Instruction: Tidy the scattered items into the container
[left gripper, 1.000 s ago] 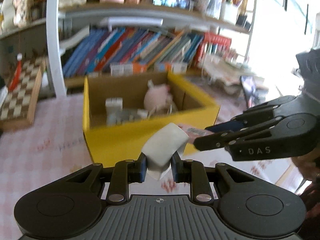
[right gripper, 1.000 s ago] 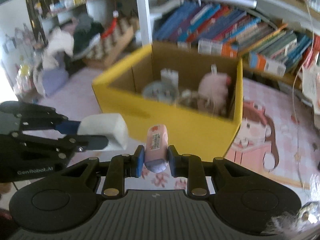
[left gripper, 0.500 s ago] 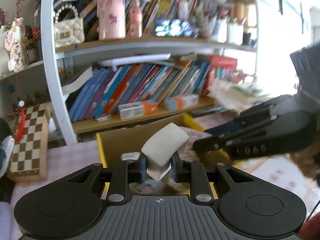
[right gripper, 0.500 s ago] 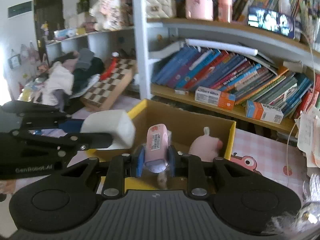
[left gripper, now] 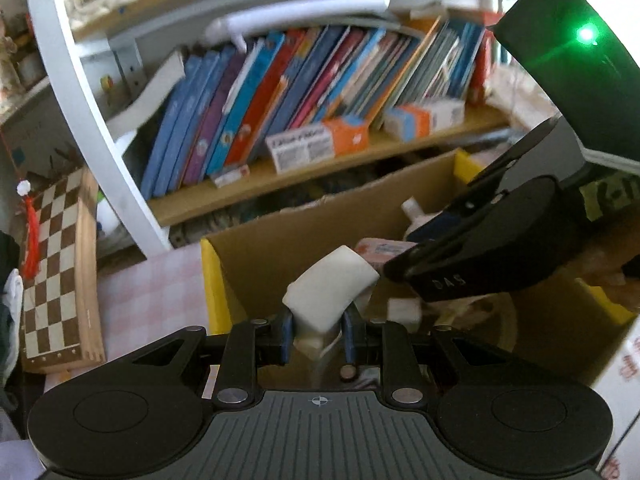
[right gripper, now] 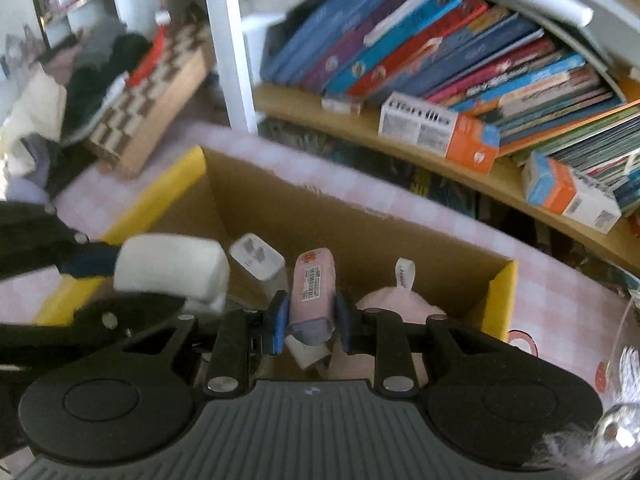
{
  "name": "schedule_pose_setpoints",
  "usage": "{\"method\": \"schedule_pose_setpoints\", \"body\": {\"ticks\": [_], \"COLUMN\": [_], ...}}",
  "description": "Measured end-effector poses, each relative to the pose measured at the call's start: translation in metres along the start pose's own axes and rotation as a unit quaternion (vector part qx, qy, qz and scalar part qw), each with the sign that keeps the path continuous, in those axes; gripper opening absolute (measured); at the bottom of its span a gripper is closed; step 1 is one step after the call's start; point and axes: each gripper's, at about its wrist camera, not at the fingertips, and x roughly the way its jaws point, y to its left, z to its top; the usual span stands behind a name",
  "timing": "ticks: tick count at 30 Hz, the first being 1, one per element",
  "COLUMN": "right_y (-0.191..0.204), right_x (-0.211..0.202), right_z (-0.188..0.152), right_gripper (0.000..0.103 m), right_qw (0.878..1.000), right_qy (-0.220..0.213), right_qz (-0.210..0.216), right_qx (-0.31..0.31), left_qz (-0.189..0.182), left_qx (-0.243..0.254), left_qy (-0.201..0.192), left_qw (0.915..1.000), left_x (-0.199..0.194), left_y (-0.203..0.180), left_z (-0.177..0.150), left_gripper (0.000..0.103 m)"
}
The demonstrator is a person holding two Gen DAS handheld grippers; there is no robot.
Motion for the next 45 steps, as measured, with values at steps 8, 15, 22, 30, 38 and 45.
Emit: {"method": "schedule_pose_setpoints", "body": {"ticks": [8,15,22,30,38,45], "right_y": [-0.012,-0.022,-0.019,-0.003,0.021,0.047], "right_x": [0.016,-0.01,-0.059,-0.127,-0.184,-0.219], "right_z": [0.0,0.006,0.0,-0.022,-0.069,-0.118], "right_gripper": [0.024,0.04,0.051,0.055,0.057,0.059], "right_qw": [1.0,0.999,0.996,0.987,0.983,0.982], "right_qy": [0.006,-0.03,-0.08,-0.139,-0.161,-0.161], "right_qz": [0.01,0.022,0.025,0.044,0.037,0.015], "right_qx": [0.021,0.037,0.04,0.066,0.078,0.092], "left_qz": [0.005,0.031,0.019,-0.004,-0.012,-0.005], "left_qx": [0.027,0.007,-0.012,-0.011,-0.02,-0.052], "left_qy": [0.022,-0.021,-0.076,-0.126,-0.152,-0.164], "left_qw": [0.9994,0.9993,0.9968,0.9919,0.9881,0.985], "left_x": [0.018,-0.002,-0.044,-0.105,-0.163,-0.2], "left_y": [-0.01,-0.003,0.0,-0.011,-0.011,-0.004], "left_z": [0.009,0.012,0.014,-0.003,-0.039,-0.074], "left_gripper": [0.029,0.076,0.076,0.08,0.082,0.087]}}
